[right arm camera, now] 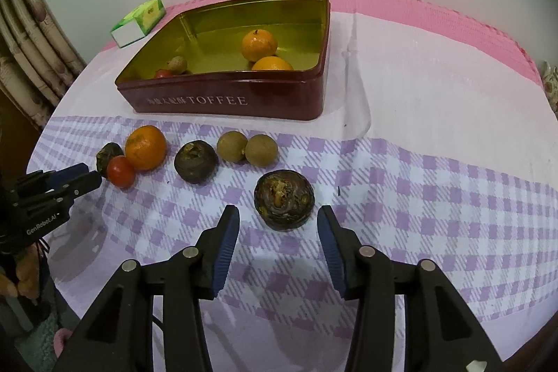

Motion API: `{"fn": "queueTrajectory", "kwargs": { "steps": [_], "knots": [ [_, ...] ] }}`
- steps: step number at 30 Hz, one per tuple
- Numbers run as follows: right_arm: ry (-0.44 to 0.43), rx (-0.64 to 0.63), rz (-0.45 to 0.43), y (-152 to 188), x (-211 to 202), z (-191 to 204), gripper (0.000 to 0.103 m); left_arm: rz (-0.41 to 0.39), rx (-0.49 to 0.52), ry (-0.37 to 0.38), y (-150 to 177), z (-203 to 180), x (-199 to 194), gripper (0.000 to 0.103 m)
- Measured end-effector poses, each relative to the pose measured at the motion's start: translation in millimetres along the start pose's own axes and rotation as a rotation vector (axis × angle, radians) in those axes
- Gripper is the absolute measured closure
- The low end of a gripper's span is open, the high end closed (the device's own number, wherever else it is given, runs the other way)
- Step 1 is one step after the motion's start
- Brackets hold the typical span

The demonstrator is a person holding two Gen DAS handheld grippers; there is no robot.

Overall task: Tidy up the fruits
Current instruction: 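Withdraw both tools from the tin toward the dark wrinkled fruits, then grasp a dark wrinkled fruit with the left tool while the right grasps another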

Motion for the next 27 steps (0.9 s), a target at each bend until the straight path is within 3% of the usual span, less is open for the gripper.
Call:
{"fn": "queueTrajectory", "kwargs": {
  "steps": [9, 27],
  "knots": [
    [-0.002, -0.005, 0.016, 0, 10, 2, 0.059, 0.009, 0.031, 0.038, 3, -11, 5, 0.07],
    [0.002, -0.011, 0.009, -8, 19, 5, 0.058, 0.001, 0.044, 0.013, -9, -14, 21, 0.065]
  ]
}}
Point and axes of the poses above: each gripper's, at about its wrist camera, not at the fingertips, and x roughly the way its jaws point, z to its left, y to its underside, the point moved 10 cm from there along x, roughly the way its jaws point, and after that the axes turned 4 degrees about -x, right-handed, at the moved point
